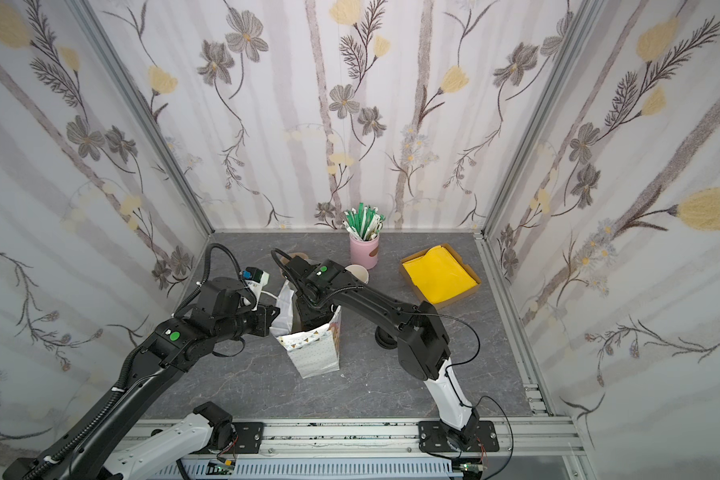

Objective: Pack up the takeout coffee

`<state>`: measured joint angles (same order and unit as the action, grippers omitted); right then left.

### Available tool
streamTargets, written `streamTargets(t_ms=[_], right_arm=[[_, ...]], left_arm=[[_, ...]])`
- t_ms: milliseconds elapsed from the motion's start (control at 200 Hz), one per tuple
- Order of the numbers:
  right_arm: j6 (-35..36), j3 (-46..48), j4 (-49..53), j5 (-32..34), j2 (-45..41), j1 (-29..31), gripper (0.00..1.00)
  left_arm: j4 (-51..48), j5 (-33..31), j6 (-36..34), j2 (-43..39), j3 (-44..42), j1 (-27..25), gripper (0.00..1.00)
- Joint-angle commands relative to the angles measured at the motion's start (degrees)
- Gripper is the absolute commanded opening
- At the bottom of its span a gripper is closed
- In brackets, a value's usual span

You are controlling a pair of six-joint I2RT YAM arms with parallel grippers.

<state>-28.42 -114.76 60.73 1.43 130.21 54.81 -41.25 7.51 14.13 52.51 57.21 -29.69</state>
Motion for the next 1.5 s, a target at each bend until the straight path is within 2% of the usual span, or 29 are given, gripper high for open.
streamTargets(t_ms=[0,235,345,395,470,525,929,1159,1309,1354,1494], right_arm=[[0.5,-0.2,0.7,-0.3,0.2,0.0,0.47],[0.2,-5.9,2.6,0.3,0.8,-0.2,0.6],[0.1,-7.8,3.5,0.3,1.8,-0.2,0.63],[0.0,-8.0,3.8,0.1,2.2,-0.3,0.61],[0.1,-8.0,3.9,-0.2,2.4,-0.4,0.53],[0.1,-8.0,4.3,0.5,2.7,-0.5,0.52],[0.1,-8.1,5.4,-0.5,4.4,-1.3,0.58],[0.1,-8.9,5.0,-1.3,4.0,-1.3,0.69],[-0.4,-10.1,5.0,-0.8,3.6,-1.4,0.79],[-0.6,-10.2,4.9,-0.7,3.5,-1.4,0.86],[-1.2,-10.3,5.1,-0.6,3.3,-1.4,0.89]], left_arm=[[-2.0,-1.6,0.1,0.0,0.6,0.2,0.0],[-2.0,-1.2,0.0,0.4,0.6,0.5,0.0],[-2.0,-1.2,-0.2,0.4,0.6,0.5,0.0],[-2.0,-1.2,-0.4,0.4,0.6,0.5,0.0],[-2.0,-1.0,-0.5,0.4,0.6,0.5,0.0],[-2.0,-0.7,-0.6,0.4,0.7,0.6,0.0],[-2.0,-0.5,-0.7,0.5,0.6,0.5,0.0],[-2.0,-0.6,-0.8,0.3,0.6,0.7,0.0],[-2.0,-0.5,-0.8,0.3,0.6,0.6,0.0],[-2.0,-0.7,-0.8,0.3,0.6,0.6,0.0],[-2.0,-0.5,-0.9,0.2,0.6,0.6,0.0]])
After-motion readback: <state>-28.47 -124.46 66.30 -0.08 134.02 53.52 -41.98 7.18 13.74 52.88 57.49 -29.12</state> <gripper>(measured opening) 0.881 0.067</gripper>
